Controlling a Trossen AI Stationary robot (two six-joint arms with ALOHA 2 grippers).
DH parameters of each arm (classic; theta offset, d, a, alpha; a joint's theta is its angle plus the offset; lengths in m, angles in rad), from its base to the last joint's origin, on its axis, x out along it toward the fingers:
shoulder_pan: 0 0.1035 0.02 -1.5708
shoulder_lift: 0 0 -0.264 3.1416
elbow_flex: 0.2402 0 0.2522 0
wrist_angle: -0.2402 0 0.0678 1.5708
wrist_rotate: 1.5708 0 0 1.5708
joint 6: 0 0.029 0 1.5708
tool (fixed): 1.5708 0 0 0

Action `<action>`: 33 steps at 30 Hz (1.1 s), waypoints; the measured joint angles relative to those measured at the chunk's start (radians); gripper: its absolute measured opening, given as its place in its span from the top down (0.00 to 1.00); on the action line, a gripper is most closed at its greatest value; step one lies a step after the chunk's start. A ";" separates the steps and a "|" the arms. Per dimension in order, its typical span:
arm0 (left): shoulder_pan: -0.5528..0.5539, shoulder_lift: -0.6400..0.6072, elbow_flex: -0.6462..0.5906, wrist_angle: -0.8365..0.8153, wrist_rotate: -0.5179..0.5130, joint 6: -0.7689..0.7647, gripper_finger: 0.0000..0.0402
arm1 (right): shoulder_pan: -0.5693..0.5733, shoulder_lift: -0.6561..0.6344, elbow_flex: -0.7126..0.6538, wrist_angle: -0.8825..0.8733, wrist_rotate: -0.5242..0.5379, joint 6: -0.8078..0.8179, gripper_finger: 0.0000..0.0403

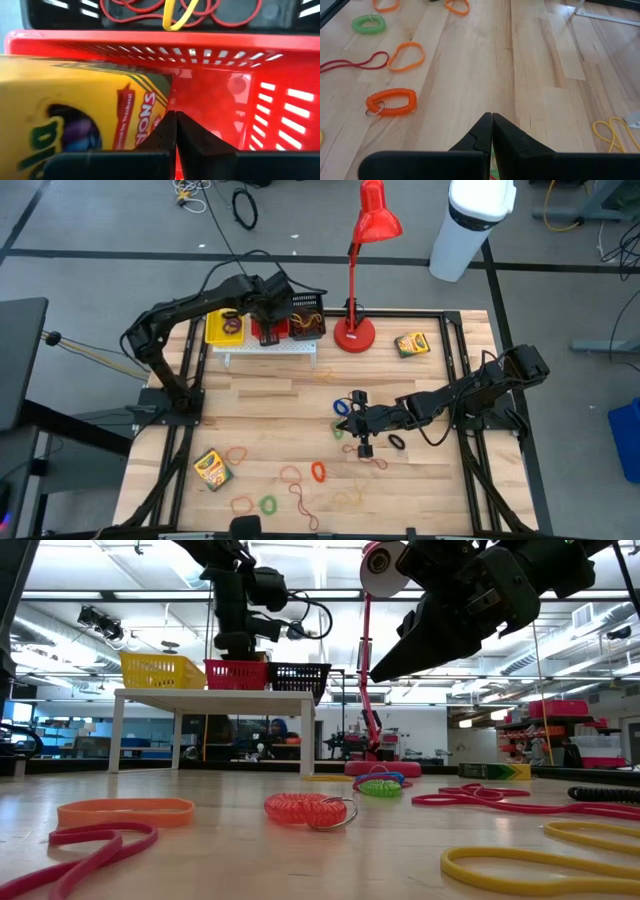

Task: Pick & Place Office Desk Supplies
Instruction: Put the crayon box into the red bin on the shelf

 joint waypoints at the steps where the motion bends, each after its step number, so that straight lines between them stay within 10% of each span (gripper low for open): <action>1: 0.000 0.000 -0.001 0.005 -0.004 0.000 0.98 | 0.000 0.000 0.000 0.000 0.000 0.000 0.95; 33: -0.022 0.000 -0.002 0.052 -0.099 -0.018 0.98 | 0.000 0.000 0.000 0.001 0.000 -0.001 0.95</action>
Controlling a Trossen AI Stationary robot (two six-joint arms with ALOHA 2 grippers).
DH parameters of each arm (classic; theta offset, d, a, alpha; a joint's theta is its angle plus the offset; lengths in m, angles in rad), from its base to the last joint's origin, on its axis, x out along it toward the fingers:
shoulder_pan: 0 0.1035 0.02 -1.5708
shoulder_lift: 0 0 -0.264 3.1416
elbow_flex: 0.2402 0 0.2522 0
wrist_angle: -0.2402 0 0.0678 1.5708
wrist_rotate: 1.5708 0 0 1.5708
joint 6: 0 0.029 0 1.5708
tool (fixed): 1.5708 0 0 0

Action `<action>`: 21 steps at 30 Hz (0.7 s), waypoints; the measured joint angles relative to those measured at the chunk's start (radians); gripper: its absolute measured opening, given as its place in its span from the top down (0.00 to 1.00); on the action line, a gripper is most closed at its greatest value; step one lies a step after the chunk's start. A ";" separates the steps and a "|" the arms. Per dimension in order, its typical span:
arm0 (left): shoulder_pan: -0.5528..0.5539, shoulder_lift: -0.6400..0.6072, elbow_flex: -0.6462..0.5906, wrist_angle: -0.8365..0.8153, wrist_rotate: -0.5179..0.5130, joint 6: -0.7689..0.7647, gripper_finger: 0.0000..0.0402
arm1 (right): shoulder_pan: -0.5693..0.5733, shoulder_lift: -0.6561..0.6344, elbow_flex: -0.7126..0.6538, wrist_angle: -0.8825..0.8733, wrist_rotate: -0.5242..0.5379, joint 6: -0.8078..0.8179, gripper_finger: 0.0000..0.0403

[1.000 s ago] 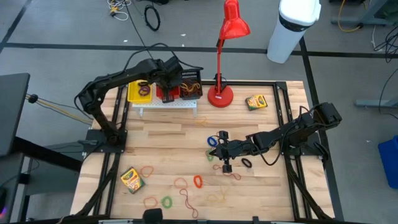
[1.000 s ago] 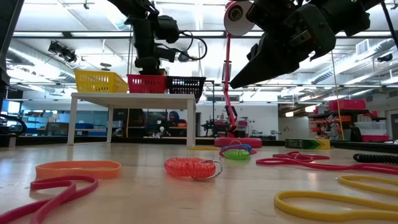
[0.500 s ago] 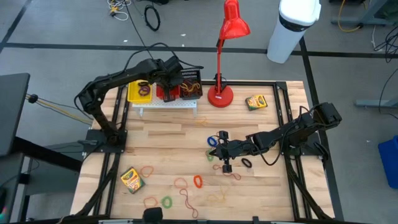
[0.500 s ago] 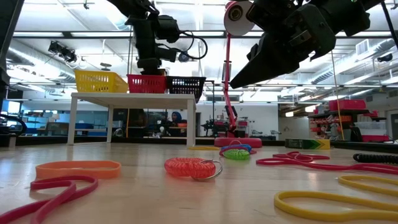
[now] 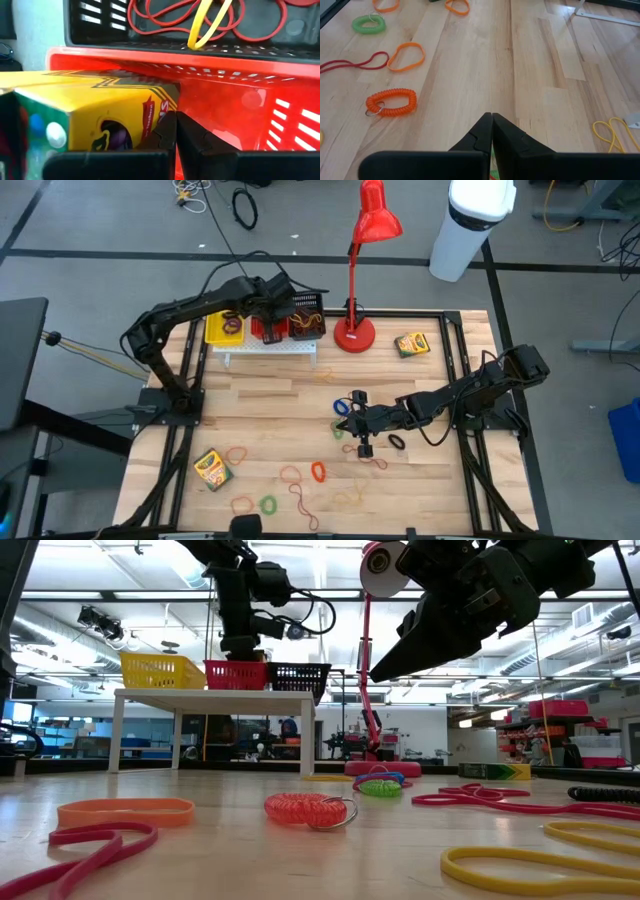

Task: Pick & Place Office Desk Supplies
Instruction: Put the crayon box into the red bin on the shelf, then adjust the black bin on the shelf

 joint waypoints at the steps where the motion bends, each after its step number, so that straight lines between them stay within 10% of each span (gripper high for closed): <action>1: 0.000 0.000 0.000 0.000 -0.001 -0.001 0.98 | 0.000 0.000 0.000 0.000 0.000 0.000 0.95; 21: -0.053 -0.221 0.000 0.007 0.162 -0.050 0.98 | 0.000 0.000 0.000 0.004 0.030 -0.001 0.95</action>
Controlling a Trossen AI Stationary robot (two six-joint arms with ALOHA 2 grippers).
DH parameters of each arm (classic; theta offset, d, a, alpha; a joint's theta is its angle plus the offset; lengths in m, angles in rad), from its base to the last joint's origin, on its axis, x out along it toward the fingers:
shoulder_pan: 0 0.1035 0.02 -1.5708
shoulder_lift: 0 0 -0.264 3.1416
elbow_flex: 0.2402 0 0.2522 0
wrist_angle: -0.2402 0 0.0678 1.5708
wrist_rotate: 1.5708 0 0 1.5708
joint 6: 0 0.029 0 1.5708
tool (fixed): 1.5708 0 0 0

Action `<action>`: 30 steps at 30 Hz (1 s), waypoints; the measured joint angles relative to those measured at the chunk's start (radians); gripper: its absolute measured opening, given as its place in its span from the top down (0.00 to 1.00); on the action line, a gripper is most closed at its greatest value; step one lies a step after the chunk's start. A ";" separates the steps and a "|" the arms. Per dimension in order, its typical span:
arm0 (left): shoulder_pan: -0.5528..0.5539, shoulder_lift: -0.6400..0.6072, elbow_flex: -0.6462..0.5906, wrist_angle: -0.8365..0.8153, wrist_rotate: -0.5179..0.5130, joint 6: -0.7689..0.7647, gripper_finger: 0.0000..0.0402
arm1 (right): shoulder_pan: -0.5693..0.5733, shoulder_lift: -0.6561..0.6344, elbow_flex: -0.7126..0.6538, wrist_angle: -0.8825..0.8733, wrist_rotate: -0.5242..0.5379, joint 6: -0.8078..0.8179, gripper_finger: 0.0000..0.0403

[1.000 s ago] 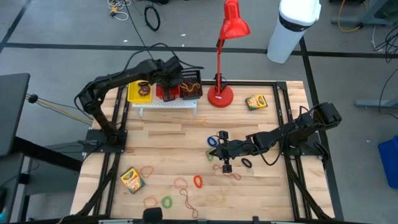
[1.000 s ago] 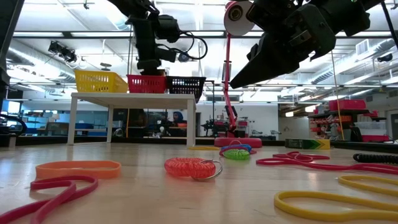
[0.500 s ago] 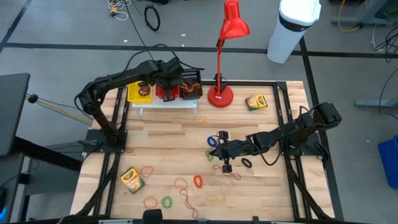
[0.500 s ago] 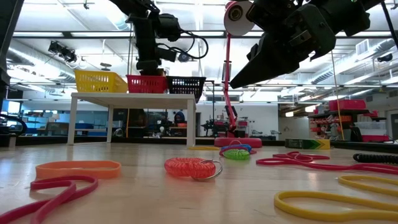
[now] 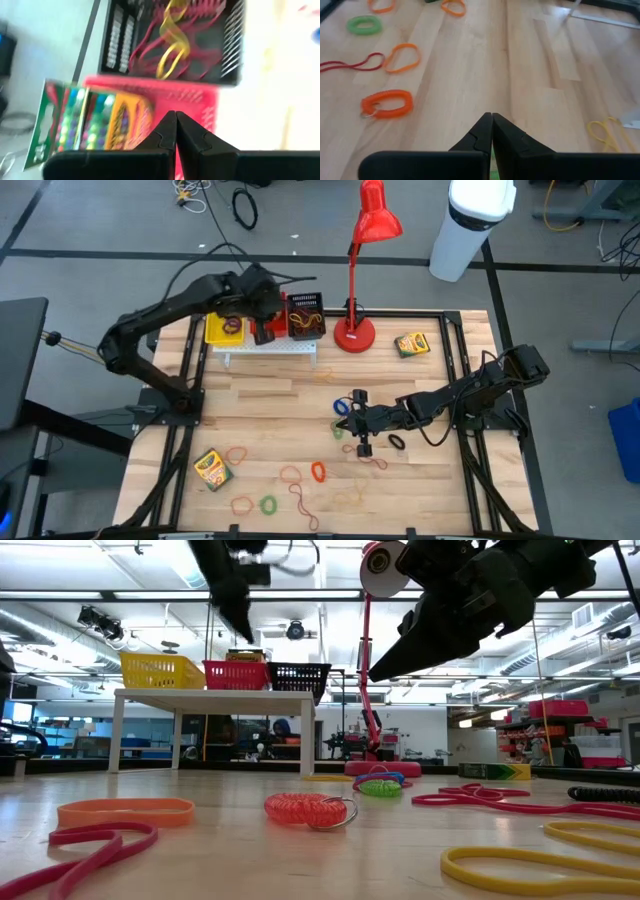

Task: Pick & Place Office Desk Supplies
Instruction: Adjust the black bin on the shelf

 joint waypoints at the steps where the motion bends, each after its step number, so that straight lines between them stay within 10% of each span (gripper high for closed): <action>1: -0.012 -0.016 0.000 0.013 0.019 -0.007 0.98 | 0.000 0.000 0.000 0.000 0.011 0.000 0.95; 10: -0.193 -0.137 -0.080 0.257 0.120 -0.053 0.99 | -0.010 0.000 -0.117 0.297 0.087 -0.039 0.96; 19: -0.281 -0.398 -0.652 0.836 0.108 -0.078 0.98 | -0.219 -0.008 -0.158 0.422 0.260 0.038 0.98; 30: -0.281 -0.583 -1.164 1.543 0.121 -0.184 0.98 | -0.514 0.099 0.019 0.427 0.185 0.025 0.99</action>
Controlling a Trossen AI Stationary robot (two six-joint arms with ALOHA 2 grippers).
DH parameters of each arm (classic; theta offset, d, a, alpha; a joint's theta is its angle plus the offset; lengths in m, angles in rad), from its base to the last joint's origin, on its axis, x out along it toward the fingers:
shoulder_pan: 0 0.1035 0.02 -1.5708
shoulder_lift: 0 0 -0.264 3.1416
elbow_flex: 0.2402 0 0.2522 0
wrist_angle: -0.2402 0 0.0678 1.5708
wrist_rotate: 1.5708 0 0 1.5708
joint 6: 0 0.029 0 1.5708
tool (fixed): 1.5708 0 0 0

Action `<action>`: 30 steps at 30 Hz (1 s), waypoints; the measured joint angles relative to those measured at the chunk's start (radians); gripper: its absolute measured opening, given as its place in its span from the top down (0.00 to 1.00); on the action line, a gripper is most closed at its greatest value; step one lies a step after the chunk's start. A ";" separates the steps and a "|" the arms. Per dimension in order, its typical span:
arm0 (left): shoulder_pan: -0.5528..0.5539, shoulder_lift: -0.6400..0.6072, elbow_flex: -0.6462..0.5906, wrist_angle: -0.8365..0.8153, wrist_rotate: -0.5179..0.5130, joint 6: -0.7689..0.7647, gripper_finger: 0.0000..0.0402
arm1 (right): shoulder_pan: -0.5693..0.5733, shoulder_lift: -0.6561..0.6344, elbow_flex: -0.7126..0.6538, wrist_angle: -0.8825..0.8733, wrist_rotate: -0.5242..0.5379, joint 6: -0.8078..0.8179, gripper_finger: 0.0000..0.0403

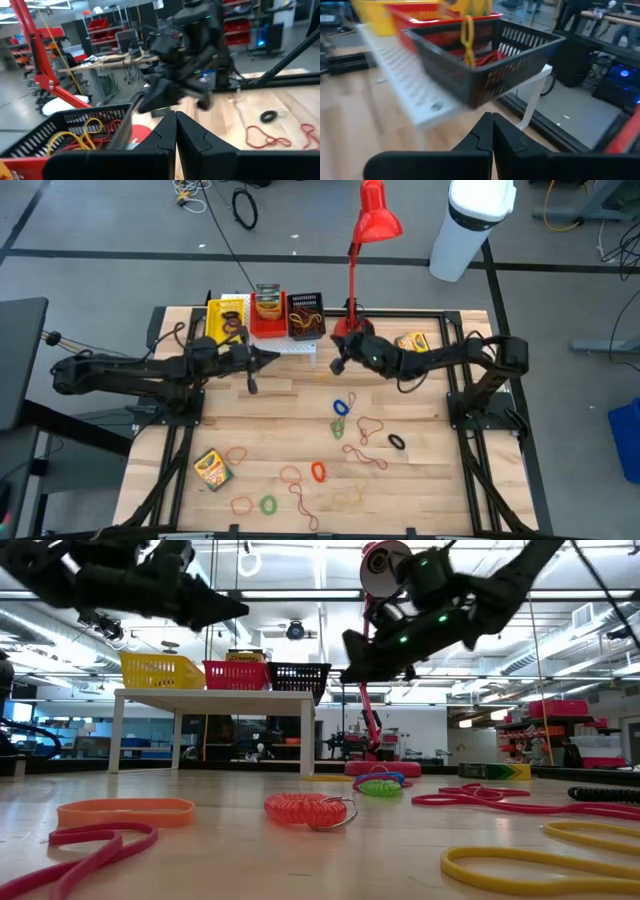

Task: Pick & Place Office Desk Supplies
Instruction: Adjust the black bin on the shelf

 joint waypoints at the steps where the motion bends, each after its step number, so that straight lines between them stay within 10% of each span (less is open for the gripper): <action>1: 0.000 -0.004 -0.021 0.025 0.007 -0.009 0.98 | -0.018 0.011 0.011 -0.005 0.002 0.000 0.99; 30: 0.000 -0.003 -0.053 0.123 0.040 -0.050 0.98 | -0.089 0.084 0.105 -0.010 -0.240 0.012 0.99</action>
